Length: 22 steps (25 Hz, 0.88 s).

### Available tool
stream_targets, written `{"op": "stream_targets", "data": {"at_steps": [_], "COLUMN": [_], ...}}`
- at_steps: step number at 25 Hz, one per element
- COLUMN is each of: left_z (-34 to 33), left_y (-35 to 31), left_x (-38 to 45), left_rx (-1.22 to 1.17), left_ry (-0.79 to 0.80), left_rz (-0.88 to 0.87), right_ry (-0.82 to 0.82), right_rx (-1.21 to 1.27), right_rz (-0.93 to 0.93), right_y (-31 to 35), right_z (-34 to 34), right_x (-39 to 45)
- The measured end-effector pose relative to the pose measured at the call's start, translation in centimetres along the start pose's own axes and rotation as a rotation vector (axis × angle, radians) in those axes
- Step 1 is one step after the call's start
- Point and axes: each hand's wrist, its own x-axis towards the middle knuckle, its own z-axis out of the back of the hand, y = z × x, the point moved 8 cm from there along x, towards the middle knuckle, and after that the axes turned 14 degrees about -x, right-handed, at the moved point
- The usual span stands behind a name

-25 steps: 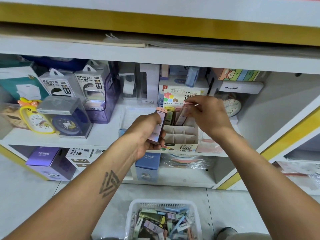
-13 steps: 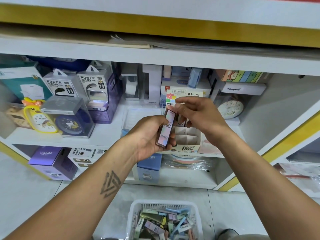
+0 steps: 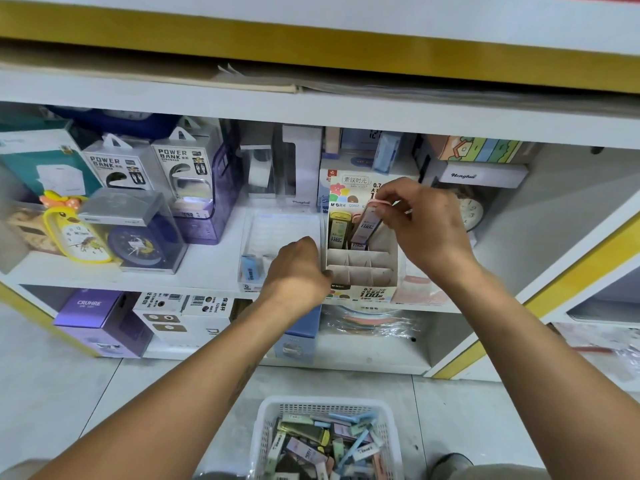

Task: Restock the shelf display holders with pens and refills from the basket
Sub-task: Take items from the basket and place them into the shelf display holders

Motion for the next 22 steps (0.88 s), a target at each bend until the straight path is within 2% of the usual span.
{"op": "stream_targets", "data": {"at_steps": [9,16,19,22], "left_z": [-1.7,-0.5,-1.7,-4.8], "left_y": [0.4,-0.5,0.6,3.7], "left_x": [0.8,-1.1,-3.3,-6.6], "left_rx": [0.047,0.0,0.048,0.15], "left_ry": [0.01,-0.033,0.086,0.315], "left_rz": [-0.007,-0.113,-0.138,-0.103], "right_ry": [0.078,0.098,0.248,0.568], "right_rx": [-0.177,-0.125,-0.057,-0.146], "right_rz": [0.18,0.099,0.017,0.038], "right_y": [0.5,1.9,2.9,3.0], "right_z": [-3.0,-2.1,-3.3,-7.9], "right_x": [-0.6,-2.1,-5.7,-12.8]}}
